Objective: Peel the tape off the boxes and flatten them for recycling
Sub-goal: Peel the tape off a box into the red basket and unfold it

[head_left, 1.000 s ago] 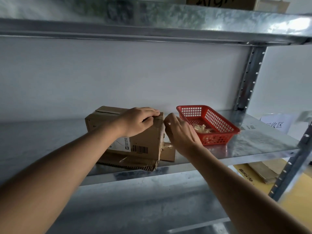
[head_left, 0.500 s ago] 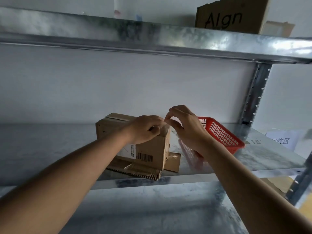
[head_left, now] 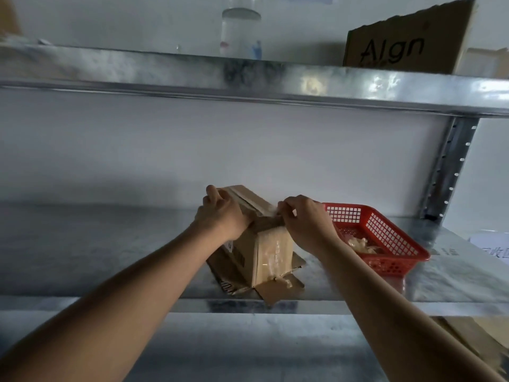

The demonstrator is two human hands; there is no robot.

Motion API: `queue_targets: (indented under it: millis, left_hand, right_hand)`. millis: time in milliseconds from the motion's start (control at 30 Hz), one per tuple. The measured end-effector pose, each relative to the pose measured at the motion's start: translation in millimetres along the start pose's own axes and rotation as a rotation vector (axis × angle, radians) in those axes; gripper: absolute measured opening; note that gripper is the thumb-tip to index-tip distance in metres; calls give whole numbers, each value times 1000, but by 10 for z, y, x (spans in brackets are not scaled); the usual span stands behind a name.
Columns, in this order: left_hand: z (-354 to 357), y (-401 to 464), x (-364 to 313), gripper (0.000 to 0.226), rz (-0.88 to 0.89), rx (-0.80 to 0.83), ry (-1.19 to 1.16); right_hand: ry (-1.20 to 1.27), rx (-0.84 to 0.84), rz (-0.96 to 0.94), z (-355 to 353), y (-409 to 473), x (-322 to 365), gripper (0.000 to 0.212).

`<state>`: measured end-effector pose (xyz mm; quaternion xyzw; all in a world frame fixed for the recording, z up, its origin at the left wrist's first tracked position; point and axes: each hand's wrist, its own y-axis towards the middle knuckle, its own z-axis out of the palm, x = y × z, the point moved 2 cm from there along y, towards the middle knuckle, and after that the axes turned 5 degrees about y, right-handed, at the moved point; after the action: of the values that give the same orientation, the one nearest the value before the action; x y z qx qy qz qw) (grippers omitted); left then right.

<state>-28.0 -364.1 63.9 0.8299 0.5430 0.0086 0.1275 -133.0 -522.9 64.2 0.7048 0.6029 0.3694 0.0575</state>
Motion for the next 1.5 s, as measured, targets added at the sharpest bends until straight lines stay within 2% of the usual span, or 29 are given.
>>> queue_targets:
  millis: [67, 133, 233, 367, 500, 567, 633, 667, 700, 800, 867, 933, 1000, 1033, 1167, 1267, 1367, 1467, 1500]
  left_hand:
    - [18, 60, 78, 50, 28, 109, -160]
    - [14, 99, 145, 34, 77, 114, -245]
    - [-59, 65, 210, 40, 102, 103, -276]
    - [-124, -73, 178, 66, 140, 192, -194]
    - [-138, -179, 150, 42, 256, 97, -161]
    - [-111, -189, 159, 55, 236, 142, -183]
    - [-97, -181, 187, 112, 206, 251, -133]
    - [-104, -169, 192, 134, 211, 282, -115]
    - [-123, -149, 196, 145, 234, 300, -122]
    - [-195, -52, 251, 146, 312, 361, -201]
    - [-232, -18, 275, 136, 355, 409, -210]
    - [-252, -6, 232, 116, 380, 425, -182]
    - [-244, 4, 114, 87, 355, 382, -145]
    - [-234, 7, 52, 84, 333, 347, -135]
    - [-161, -48, -45, 108, 307, 313, -139]
    - [-107, -82, -5, 106, 340, 298, -197]
    - [-74, -96, 10, 93, 348, 286, -204]
    - [-80, -101, -9, 63, 386, 264, -232]
    - [-82, -98, -16, 55, 399, 255, -240]
  right_hand:
    - [53, -30, 69, 18, 2, 69, 35]
    - [207, -66, 169, 51, 20, 111, 36]
    - [639, -55, 382, 160, 8, 150, 36]
    - [824, -48, 458, 282, 4, 169, 40]
    - [914, -44, 504, 333, 27, 190, 40]
    - [1005, -24, 560, 346, 30, 168, 37]
    - [1166, 17, 644, 327, 27, 133, 33]
    - [1238, 39, 673, 310, 26, 116, 32]
    - [1300, 54, 683, 284, 29, 100, 31]
    - [1431, 35, 629, 187, 64, 69, 29]
    - [1481, -2, 573, 133, 94, 50, 27]
    - [1503, -21, 523, 105, 103, 33, 22]
    - [1468, -41, 470, 103, 95, 13, 12]
    - [1409, -64, 441, 104, 87, 2, 13]
    - [860, -213, 328, 96, 127, -75, 16]
    - [499, -243, 174, 91, 206, -105, 11]
    - [259, -104, -31, 180, 305, -35, 23]
    - [175, 113, -165, 246, 347, 83, 42]
    - [156, 149, -193, 258, 368, 92, 40]
